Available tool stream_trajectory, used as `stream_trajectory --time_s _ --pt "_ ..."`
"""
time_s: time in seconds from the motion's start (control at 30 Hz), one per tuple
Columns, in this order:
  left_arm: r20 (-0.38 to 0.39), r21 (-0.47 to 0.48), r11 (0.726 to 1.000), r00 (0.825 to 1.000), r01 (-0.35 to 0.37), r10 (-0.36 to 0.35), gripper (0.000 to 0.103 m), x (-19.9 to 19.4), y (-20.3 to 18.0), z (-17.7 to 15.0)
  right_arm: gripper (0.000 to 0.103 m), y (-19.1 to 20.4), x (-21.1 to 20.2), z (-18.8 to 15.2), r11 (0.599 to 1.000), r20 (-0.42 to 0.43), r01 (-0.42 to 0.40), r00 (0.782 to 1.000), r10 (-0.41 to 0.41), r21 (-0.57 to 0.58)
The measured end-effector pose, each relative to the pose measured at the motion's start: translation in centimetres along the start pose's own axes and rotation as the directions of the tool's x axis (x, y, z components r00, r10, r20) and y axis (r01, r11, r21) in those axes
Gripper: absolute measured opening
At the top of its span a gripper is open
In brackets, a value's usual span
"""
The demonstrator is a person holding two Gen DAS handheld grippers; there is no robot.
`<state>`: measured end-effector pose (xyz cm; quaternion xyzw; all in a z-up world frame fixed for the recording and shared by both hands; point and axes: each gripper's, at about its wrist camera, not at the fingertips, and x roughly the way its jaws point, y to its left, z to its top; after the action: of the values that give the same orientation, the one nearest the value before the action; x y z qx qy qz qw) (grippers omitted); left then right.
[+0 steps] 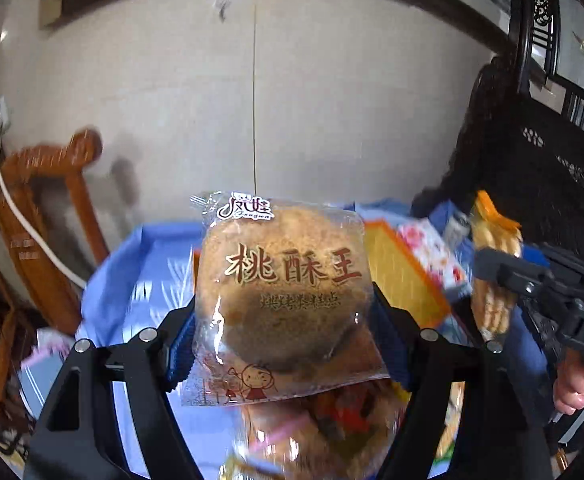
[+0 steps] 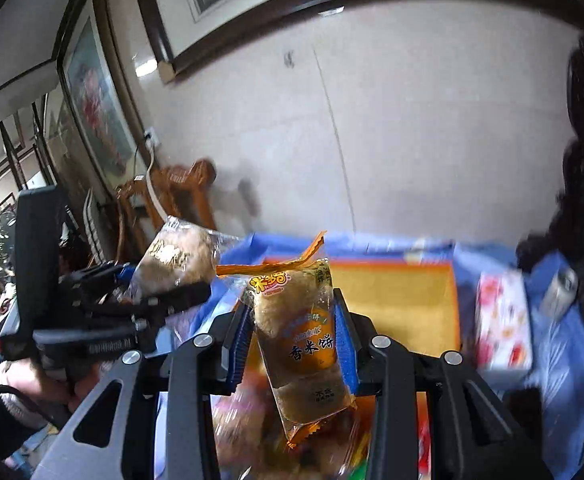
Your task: Organize snacks
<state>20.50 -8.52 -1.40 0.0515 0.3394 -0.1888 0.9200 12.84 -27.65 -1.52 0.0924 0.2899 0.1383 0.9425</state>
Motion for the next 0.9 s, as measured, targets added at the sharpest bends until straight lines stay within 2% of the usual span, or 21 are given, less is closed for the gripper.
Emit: stream_trajectory --time_s 0.07,0.1,0.13,0.17,0.23,0.33,0.43,0.57,0.67,0.77,0.83,0.9 --pt "0.014 0.000 1.000 1.000 -0.007 0.007 0.076 0.7 0.0 1.2 0.040 -0.4 1.1 1.7 0.999 0.026 0.032 0.999 -0.032 -0.006" --pt "0.020 -0.006 0.999 0.999 -0.035 0.035 0.092 1.3 0.1 2.0 0.056 -0.7 1.6 2.3 0.998 0.032 0.059 0.998 -0.058 -0.005" --pt "0.019 -0.015 0.998 0.998 -0.065 0.065 0.099 1.8 0.3 2.4 0.071 -1.0 2.0 2.8 0.996 0.031 0.090 0.995 -0.090 0.001" --pt "0.018 -0.026 0.995 0.995 -0.093 0.094 0.099 2.0 0.6 2.9 0.072 -1.3 2.1 3.2 0.989 0.043 0.144 0.989 -0.144 0.021" --pt "0.015 -0.051 0.994 0.995 -0.097 0.098 0.099 1.8 1.2 3.2 0.076 -1.6 1.5 3.0 0.988 0.056 0.153 0.986 -0.155 0.036" --pt "0.030 -0.083 0.994 0.996 -0.077 0.079 0.099 0.7 2.2 2.0 0.093 -1.9 0.7 1.3 0.984 0.023 0.172 0.985 -0.174 0.051" --pt "-0.006 -0.106 0.990 0.996 -0.093 0.092 0.099 0.2 3.2 -0.3 0.093 -2.4 0.5 -1.7 0.980 -0.041 0.195 0.980 -0.193 0.050" --pt "-0.079 -0.147 0.986 0.995 -0.074 0.063 0.099 -0.3 3.7 -4.8 0.093 -3.9 0.4 -8.7 0.972 -0.187 0.218 0.962 -0.199 0.088" --pt "-0.136 -0.148 0.987 0.990 -0.067 0.046 0.099 -0.6 3.7 -8.5 0.093 -5.5 0.0 -13.9 0.956 -0.298 0.249 0.934 -0.195 0.153" --pt "-0.174 -0.107 0.992 0.984 -0.062 0.042 0.099 -1.5 3.0 -12.0 0.093 -6.8 -0.4 -18.7 0.933 -0.392 0.294 0.899 -0.196 0.206" --pt "-0.192 -0.073 0.995 0.980 -0.063 0.047 0.099 -1.8 2.7 -13.5 0.093 -7.3 -0.8 -21.4 0.916 -0.446 0.323 0.874 -0.192 0.238" --pt "-0.217 -0.043 0.997 0.975 -0.063 0.052 0.099 -2.0 2.3 -15.0 0.093 -7.6 -1.1 -22.8 0.905 -0.474 0.333 0.862 -0.179 0.265"
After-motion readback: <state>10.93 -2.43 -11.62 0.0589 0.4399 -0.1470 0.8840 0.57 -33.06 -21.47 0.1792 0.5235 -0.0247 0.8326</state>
